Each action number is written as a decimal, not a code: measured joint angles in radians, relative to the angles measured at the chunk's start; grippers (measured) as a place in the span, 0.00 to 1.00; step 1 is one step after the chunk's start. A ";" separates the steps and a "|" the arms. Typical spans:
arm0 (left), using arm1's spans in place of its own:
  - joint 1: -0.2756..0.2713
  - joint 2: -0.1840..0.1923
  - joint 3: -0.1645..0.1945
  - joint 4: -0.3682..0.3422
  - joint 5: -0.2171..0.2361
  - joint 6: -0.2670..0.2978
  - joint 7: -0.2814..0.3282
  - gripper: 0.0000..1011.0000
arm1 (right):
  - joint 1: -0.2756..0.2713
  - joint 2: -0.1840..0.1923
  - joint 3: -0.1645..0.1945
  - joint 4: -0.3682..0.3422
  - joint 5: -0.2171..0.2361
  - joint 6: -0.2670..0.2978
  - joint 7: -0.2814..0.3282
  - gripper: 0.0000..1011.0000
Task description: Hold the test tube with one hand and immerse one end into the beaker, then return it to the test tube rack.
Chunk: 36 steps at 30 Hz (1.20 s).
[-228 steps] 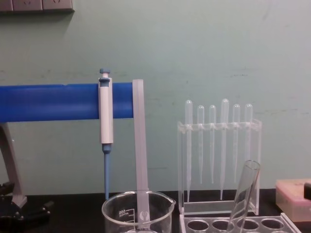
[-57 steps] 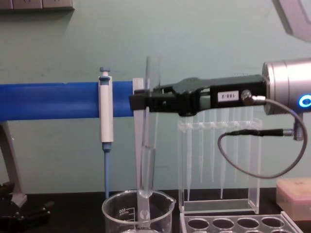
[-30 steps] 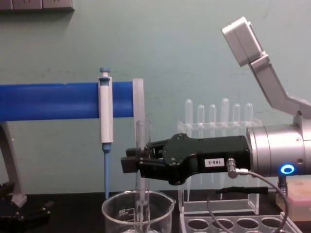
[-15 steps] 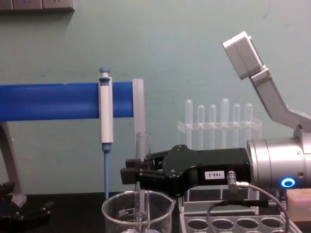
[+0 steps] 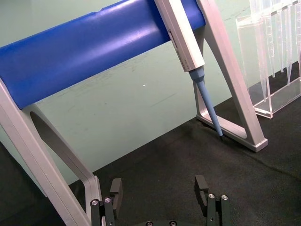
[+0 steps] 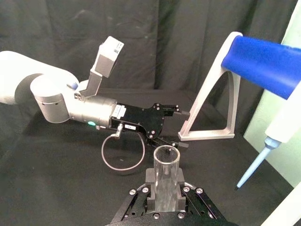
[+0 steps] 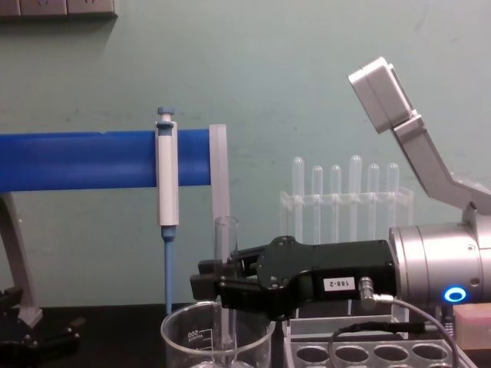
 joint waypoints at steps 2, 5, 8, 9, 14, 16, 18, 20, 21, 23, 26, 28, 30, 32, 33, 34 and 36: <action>0.000 0.000 0.000 0.000 0.000 0.000 0.000 0.99 | 0.000 0.000 0.000 0.001 0.000 0.001 0.000 0.22; 0.000 0.000 0.000 0.000 0.000 0.000 0.000 0.99 | 0.000 0.000 0.000 0.000 0.000 0.001 0.000 0.22; 0.000 0.000 0.000 0.000 0.000 0.000 0.000 0.99 | 0.000 0.000 0.000 -0.001 0.000 0.001 0.000 0.22; 0.000 0.000 0.000 0.000 0.000 0.000 0.000 0.99 | 0.000 0.000 0.000 -0.001 0.000 0.001 0.000 0.22; 0.000 0.000 0.000 0.000 0.000 0.000 0.000 0.99 | 0.000 0.001 0.000 -0.003 0.000 0.001 0.000 0.22; 0.000 0.000 0.000 0.000 0.000 0.000 0.000 0.99 | 0.000 0.001 0.000 -0.003 0.000 0.001 0.000 0.22; 0.000 0.000 0.000 0.000 0.000 0.000 0.000 0.99 | 0.000 0.001 0.000 -0.003 0.000 0.001 -0.001 0.22; 0.000 0.000 0.000 0.000 0.000 0.000 0.000 0.99 | 0.000 0.001 0.000 -0.003 -0.001 0.001 -0.001 0.22; 0.000 0.000 0.000 0.000 0.000 0.000 0.000 0.99 | 0.000 0.001 0.000 -0.003 -0.001 0.001 -0.001 0.22; 0.000 0.000 0.000 0.000 0.000 0.000 0.000 0.99 | 0.000 0.001 0.000 -0.004 -0.001 0.001 -0.001 0.22; 0.000 0.000 0.000 0.000 0.000 0.000 0.000 0.99 | 0.000 0.002 0.000 -0.004 -0.001 0.001 -0.002 0.22; 0.000 0.000 0.000 0.000 0.000 0.000 0.000 0.99 | 0.001 0.002 0.000 -0.004 -0.001 0.001 -0.002 0.22; 0.000 0.000 0.000 0.000 0.000 0.000 0.000 0.99 | 0.000 0.002 0.000 -0.004 -0.001 0.001 -0.002 0.22; 0.000 0.000 0.000 0.000 0.000 0.000 0.000 0.99 | 0.000 0.002 0.000 -0.005 -0.001 0.001 -0.002 0.22; 0.000 0.000 0.000 0.000 0.000 0.000 0.000 0.99 | 0.001 0.002 0.000 -0.005 -0.001 0.001 -0.002 0.22; 0.000 0.000 0.000 0.000 0.000 0.000 0.000 0.99 | 0.000 0.002 0.000 -0.005 -0.001 0.001 -0.002 0.22; 0.000 0.000 0.000 0.000 0.000 0.000 0.000 0.99 | 0.000 0.002 0.000 -0.005 -0.001 0.001 -0.002 0.22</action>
